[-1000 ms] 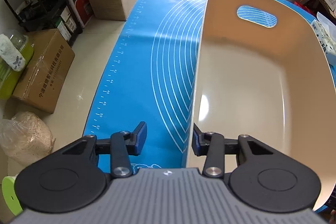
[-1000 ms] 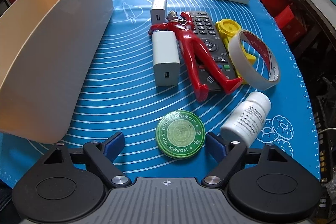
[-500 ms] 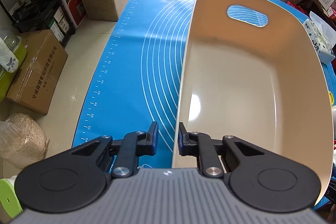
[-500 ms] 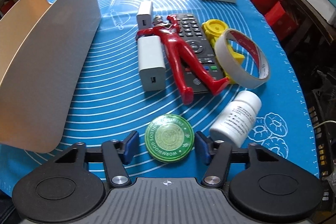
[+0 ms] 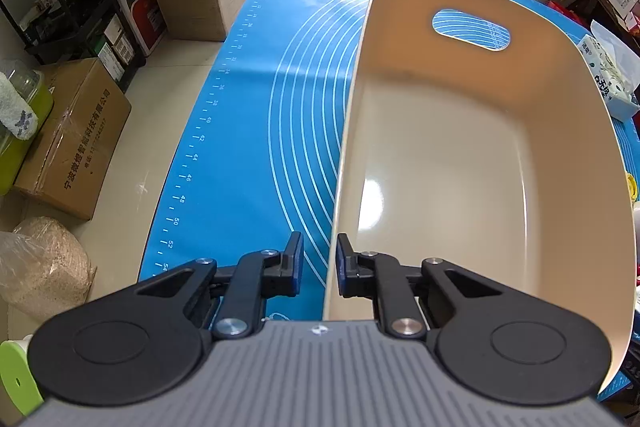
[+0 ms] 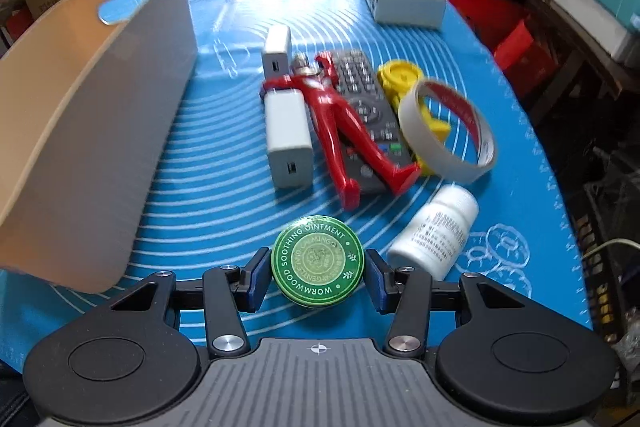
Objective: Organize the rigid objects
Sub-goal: 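Grasp the green ointment tin with the right tool and lift it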
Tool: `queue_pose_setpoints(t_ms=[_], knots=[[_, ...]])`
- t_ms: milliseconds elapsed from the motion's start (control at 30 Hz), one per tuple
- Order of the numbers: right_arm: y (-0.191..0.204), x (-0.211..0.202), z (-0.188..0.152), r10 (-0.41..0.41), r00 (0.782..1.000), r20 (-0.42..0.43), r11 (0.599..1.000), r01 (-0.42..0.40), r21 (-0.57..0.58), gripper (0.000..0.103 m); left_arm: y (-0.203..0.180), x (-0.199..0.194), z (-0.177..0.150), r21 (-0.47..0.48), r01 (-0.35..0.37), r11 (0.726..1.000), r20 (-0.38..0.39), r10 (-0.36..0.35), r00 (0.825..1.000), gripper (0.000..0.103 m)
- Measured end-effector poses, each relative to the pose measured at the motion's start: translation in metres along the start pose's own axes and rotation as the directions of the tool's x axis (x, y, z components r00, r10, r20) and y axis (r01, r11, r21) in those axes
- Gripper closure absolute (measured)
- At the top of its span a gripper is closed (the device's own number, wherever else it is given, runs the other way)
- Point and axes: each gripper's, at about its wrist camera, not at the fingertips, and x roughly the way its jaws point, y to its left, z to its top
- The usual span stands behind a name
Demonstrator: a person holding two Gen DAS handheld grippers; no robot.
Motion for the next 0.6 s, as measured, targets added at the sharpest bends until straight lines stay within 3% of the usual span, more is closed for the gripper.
queue_pose_setpoints(t_ms=[100, 200, 600], knots=[[0.002, -0.014, 0.008, 0.004, 0.999, 0.042, 1.000, -0.004, 0.003, 0.049, 0.001, 0.000, 0.000, -0.007, 0.006, 1.000, 0.001, -0.006, 1.000, 0.086], [0.006, -0.030, 0.018, 0.011, 0.995, 0.095, 1.000, -0.012, 0.009, 0.049, 0.002, 0.000, -0.001, -0.014, 0.037, 0.999, 0.001, -0.037, 0.999, 0.096], [0.046, -0.093, 0.078, 0.090, 0.949, 0.303, 0.994, -0.066, -0.088, 0.049, 0.003, -0.001, -0.001, -0.018, 0.049, 0.999, 0.003, -0.049, 0.999, 0.098]])
